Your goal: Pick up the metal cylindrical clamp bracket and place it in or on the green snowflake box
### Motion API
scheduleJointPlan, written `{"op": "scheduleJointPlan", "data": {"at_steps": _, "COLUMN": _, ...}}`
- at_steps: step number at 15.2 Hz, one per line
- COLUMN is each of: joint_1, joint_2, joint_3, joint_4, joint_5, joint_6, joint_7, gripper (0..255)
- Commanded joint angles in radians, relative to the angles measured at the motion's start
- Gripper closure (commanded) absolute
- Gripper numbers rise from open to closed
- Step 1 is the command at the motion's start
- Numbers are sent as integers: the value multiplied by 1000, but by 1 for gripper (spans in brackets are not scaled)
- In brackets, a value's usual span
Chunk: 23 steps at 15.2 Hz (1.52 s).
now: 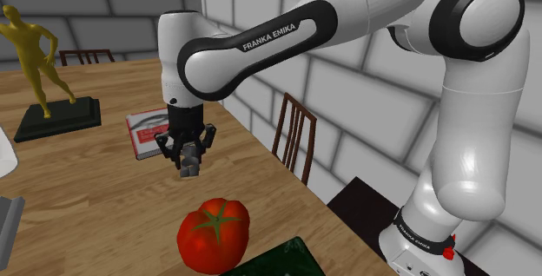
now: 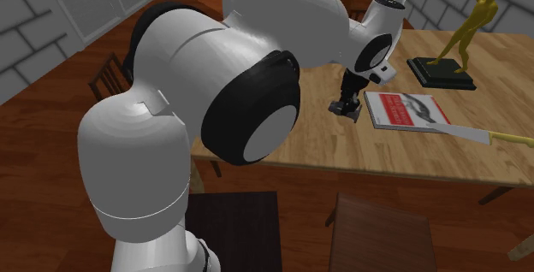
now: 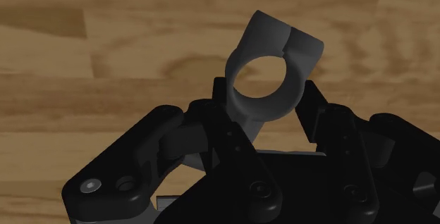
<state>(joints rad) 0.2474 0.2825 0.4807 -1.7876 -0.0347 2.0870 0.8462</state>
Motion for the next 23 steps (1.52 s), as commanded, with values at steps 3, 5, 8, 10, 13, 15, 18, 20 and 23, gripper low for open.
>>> {"op": "scheduleJointPlan", "data": {"at_steps": 3, "joint_1": 0, "joint_2": -3, "joint_3": 1, "joint_4": 8, "joint_5": 3, "joint_6": -13, "joint_7": -1, "gripper": 255}}
{"op": "scheduleJointPlan", "data": {"at_steps": 5, "joint_1": -1, "joint_2": -12, "joint_3": 3, "joint_4": 25, "joint_5": 7, "joint_6": -37, "joint_7": -2, "gripper": 255}}
{"op": "scheduleJointPlan", "data": {"at_steps": 8, "joint_1": -3, "joint_2": -23, "joint_3": 5, "joint_4": 51, "joint_5": 12, "joint_6": -74, "joint_7": -3, "gripper": 255}}
{"op": "scheduleJointPlan", "data": {"at_steps": 10, "joint_1": -3, "joint_2": -29, "joint_3": 6, "joint_4": 70, "joint_5": 15, "joint_6": -99, "joint_7": -4, "gripper": 255}}
{"op": "scheduleJointPlan", "data": {"at_steps": 13, "joint_1": -4, "joint_2": -37, "joint_3": 8, "joint_4": 101, "joint_5": 19, "joint_6": -136, "joint_7": -4, "gripper": 255}}
{"op": "scheduleJointPlan", "data": {"at_steps": 15, "joint_1": -4, "joint_2": -42, "joint_3": 8, "joint_4": 123, "joint_5": 21, "joint_6": -162, "joint_7": -3, "gripper": 255}}
{"op": "scheduleJointPlan", "data": {"at_steps": 18, "joint_1": -3, "joint_2": -46, "joint_3": 10, "joint_4": 157, "joint_5": 23, "joint_6": -201, "joint_7": -2, "gripper": 255}}
{"op": "scheduleJointPlan", "data": {"at_steps": 20, "joint_1": -2, "joint_2": -48, "joint_3": 10, "joint_4": 182, "joint_5": 24, "joint_6": -227, "joint_7": -1, "gripper": 255}}
{"op": "scheduleJointPlan", "data": {"at_steps": 23, "joint_1": -1, "joint_2": -49, "joint_3": 12, "joint_4": 221, "joint_5": 24, "joint_6": -267, "joint_7": 1, "gripper": 255}}
